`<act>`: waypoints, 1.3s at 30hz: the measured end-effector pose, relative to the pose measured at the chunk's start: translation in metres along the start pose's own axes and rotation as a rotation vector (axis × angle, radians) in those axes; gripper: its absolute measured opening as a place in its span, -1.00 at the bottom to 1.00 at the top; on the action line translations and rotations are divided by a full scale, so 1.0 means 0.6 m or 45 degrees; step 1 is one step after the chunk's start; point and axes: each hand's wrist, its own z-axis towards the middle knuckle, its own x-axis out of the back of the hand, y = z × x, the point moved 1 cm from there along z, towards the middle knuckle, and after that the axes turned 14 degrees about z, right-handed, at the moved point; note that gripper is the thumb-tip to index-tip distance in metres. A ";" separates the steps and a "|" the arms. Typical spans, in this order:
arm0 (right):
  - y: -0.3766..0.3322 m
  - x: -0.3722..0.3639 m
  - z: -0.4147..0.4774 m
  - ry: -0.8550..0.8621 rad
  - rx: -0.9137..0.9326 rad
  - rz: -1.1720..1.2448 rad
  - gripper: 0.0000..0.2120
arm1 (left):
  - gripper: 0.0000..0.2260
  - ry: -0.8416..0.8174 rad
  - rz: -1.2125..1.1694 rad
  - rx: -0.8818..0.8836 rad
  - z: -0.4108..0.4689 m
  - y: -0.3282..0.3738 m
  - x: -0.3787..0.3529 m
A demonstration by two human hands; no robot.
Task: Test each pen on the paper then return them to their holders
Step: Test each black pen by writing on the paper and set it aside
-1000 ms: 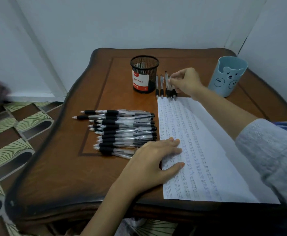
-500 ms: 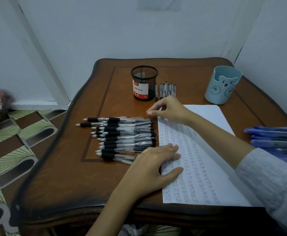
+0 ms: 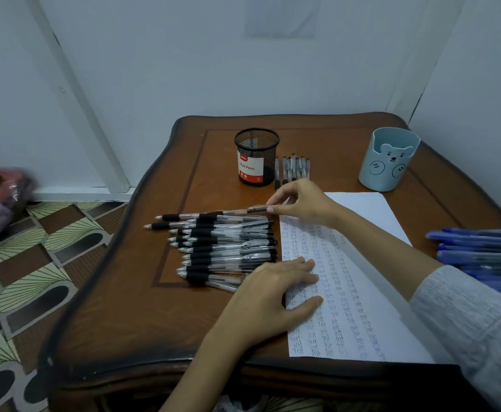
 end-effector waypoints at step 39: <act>0.035 0.108 -0.185 0.550 -0.442 1.768 -0.44 | -0.68 0.004 -0.017 -0.001 -0.003 0.001 -0.004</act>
